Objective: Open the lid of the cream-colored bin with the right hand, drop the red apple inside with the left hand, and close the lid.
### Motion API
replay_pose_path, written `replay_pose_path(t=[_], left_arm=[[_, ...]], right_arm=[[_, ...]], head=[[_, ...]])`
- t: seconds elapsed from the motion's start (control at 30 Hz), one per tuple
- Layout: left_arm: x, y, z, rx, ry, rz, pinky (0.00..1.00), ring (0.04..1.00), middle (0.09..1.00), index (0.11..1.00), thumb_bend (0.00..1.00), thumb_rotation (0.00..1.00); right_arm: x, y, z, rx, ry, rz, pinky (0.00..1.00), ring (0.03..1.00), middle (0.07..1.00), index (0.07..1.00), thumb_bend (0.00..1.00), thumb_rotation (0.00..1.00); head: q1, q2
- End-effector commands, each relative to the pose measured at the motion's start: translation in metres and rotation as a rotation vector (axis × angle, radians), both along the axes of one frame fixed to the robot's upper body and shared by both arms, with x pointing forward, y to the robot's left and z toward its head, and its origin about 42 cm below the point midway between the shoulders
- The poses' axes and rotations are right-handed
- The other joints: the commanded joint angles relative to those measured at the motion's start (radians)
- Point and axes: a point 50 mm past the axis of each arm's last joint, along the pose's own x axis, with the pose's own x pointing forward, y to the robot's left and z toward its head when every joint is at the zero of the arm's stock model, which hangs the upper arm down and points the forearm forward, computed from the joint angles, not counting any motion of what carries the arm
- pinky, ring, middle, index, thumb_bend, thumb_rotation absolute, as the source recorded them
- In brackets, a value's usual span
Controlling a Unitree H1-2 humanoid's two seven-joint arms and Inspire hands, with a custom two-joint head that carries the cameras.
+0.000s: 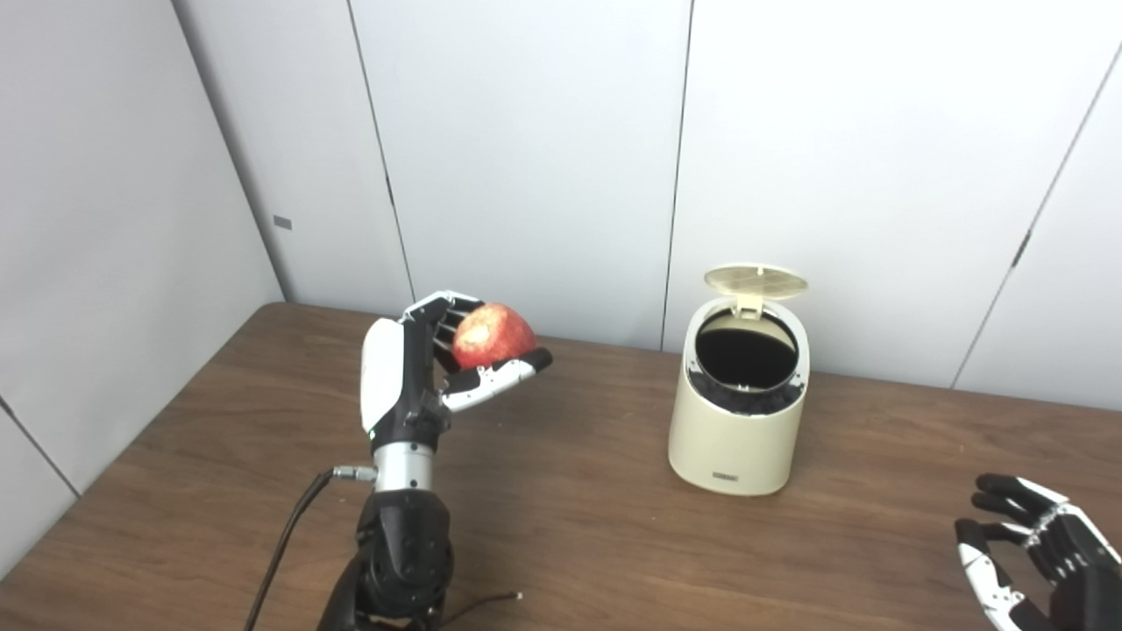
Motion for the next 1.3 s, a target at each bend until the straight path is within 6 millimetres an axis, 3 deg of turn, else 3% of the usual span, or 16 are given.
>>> replay_pose_path(t=[0.0, 0.4, 0.6, 0.97, 1.27], left_arm=[[0.0, -0.009, 0.027, 0.004, -0.131, -0.05, 0.29, 0.421, 0.468, 0.495, 0.5, 0.0], [0.001, -0.058, 0.023, 0.038, -0.133, -0.155, 0.28, 0.412, 0.469, 0.506, 0.5, 0.0], [0.02, -0.082, 0.01, 0.087, -0.164, -0.224, 0.29, 0.422, 0.477, 0.496, 0.5, 0.0], [0.065, -0.112, -0.01, 0.17, -0.165, -0.253, 0.28, 0.406, 0.471, 0.503, 0.5, 0.0], [0.096, -0.131, -0.016, 0.157, -0.119, -0.249, 0.28, 0.406, 0.466, 0.498, 0.5, 0.0]], right_arm=[[0.008, 0.005, 0.008, 0.001, -0.055, 0.009, 0.51, 0.649, 0.676, 0.64, 0.1, 0.0], [0.011, 0.006, -0.003, 0.01, -0.041, 0.011, 0.55, 0.664, 0.688, 0.658, 0.14, 0.0], [0.012, 0.008, -0.013, 0.002, -0.028, 0.015, 0.57, 0.67, 0.691, 0.669, 0.18, 0.01], [0.016, 0.014, -0.022, -0.004, -0.019, 0.0, 0.56, 0.673, 0.695, 0.671, 0.22, 0.23], [0.017, 0.019, -0.027, 0.01, -0.007, -0.007, 0.58, 0.671, 0.692, 0.672, 0.25, 0.26]], head=[[-0.004, -0.003], [-0.039, -0.007], [-0.098, -0.018], [-0.153, -0.033], [-0.178, -0.037]])
